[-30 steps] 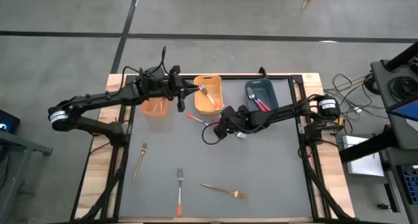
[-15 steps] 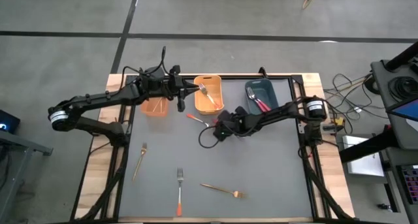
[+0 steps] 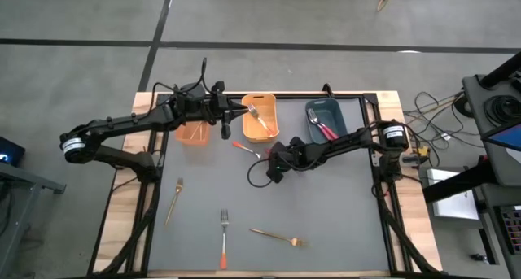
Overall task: Sort silverware by color (type)
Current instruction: Put the red fork into the blue bin
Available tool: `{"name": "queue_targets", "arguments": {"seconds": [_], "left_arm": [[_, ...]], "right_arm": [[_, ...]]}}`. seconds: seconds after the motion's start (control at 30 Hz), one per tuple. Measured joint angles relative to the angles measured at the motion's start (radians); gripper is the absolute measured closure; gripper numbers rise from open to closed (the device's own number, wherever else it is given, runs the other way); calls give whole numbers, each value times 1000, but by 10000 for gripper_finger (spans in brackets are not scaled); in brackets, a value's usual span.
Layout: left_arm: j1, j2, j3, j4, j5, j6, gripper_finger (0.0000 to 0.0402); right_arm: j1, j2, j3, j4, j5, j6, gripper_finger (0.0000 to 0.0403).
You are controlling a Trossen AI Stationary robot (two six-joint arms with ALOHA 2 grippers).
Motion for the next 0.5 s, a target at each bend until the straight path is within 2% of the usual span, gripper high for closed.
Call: {"name": "queue_targets", "arguments": {"seconds": [0.1, 0.3, 0.5], "left_arm": [[0, 0, 0, 0, 0, 0, 372], [0, 0, 0, 0, 0, 0, 372], [0, 0, 0, 0, 0, 0, 372]], "right_arm": [[1, 0, 0, 0, -30, 0, 298], [-3, 0, 0, 7, 146, 39, 298], [-19, 24, 0, 15, 163, 9, 298]]}}
